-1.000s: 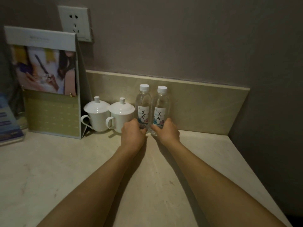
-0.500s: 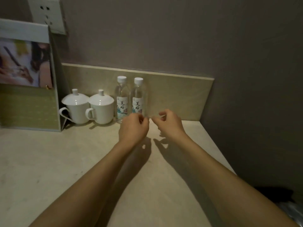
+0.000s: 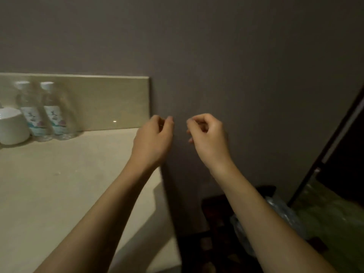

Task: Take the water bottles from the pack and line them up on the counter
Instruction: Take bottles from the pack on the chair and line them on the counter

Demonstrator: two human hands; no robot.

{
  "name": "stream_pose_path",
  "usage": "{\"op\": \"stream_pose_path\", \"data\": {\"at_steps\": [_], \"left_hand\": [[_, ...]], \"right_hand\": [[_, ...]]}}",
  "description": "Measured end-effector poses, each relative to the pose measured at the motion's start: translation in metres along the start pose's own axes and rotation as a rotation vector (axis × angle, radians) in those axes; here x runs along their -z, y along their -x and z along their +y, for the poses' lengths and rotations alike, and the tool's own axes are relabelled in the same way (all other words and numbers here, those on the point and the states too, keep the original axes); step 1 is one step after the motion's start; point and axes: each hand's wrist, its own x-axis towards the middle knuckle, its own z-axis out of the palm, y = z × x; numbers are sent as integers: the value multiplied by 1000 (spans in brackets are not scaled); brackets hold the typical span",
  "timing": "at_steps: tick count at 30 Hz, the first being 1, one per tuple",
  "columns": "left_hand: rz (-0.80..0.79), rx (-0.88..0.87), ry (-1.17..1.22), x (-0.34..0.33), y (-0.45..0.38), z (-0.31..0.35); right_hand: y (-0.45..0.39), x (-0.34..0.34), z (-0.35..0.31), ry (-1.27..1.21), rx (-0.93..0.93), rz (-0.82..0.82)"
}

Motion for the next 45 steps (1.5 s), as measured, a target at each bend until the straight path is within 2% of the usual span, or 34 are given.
{"op": "stream_pose_path", "data": {"at_steps": [5, 9, 13, 22, 27, 35, 39, 42, 45], "left_hand": [[-51, 78, 232, -108, 48, 31], [-192, 177, 290, -199, 77, 27], [-328, 285, 301, -285, 88, 7], [-486, 536, 246, -491, 83, -77], [-547, 713, 114, -580, 75, -132], [-673, 814, -147, -672, 77, -204], [-735, 864, -346, -720, 63, -240], [-692, 900, -422, -751, 53, -269], [-663, 830, -514, -778, 50, -298]], "right_hand": [[19, 106, 56, -20, -80, 87], [35, 176, 113, -26, -212, 127], [42, 230, 177, -1, -381, 167], [12, 331, 342, 96, -753, 177], [-12, 360, 428, 103, -985, -29], [-9, 370, 546, 62, -1262, -171], [-22, 368, 598, 75, -1307, -377], [-36, 365, 633, 56, -1296, -538], [-41, 366, 659, 57, -1272, -595]]}}
